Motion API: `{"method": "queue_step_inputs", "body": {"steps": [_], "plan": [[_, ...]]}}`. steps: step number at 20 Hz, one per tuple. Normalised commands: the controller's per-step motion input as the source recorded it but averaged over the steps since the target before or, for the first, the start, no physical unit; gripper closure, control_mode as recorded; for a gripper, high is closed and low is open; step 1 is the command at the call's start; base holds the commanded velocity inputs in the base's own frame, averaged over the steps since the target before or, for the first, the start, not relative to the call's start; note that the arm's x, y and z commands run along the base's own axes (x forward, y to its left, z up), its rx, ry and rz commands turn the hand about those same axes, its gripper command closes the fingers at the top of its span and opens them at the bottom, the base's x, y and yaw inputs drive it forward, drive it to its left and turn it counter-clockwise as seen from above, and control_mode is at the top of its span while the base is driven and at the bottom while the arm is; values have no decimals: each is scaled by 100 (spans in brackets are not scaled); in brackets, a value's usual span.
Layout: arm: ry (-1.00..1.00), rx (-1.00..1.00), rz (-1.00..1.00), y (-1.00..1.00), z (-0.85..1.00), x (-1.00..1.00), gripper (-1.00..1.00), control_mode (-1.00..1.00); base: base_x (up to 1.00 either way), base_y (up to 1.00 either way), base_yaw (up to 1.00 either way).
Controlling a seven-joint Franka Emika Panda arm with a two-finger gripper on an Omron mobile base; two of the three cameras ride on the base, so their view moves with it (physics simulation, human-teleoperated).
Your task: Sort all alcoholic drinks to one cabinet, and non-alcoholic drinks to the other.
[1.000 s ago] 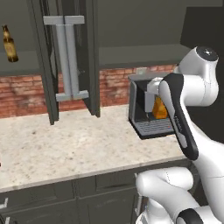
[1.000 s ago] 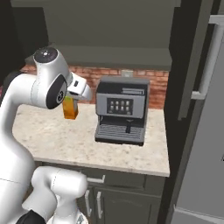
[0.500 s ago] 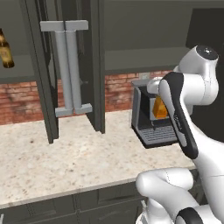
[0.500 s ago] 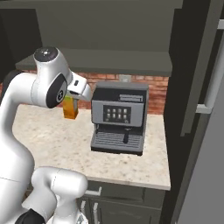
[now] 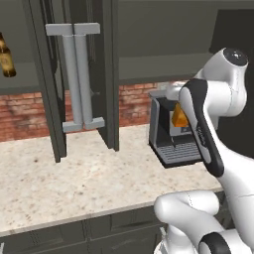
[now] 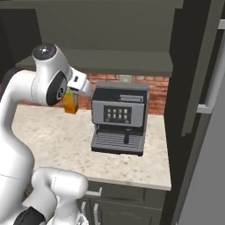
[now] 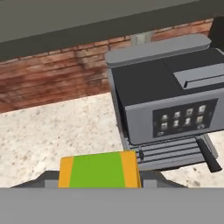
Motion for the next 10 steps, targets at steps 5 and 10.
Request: {"method": "queue_step_inputs", "body": {"steps": [5,10], "plan": [[-8,0,0,25,78,65,100,-100,0,0,0],[-7,0,0,21,66,59,100,-100,0,0,0]]}}
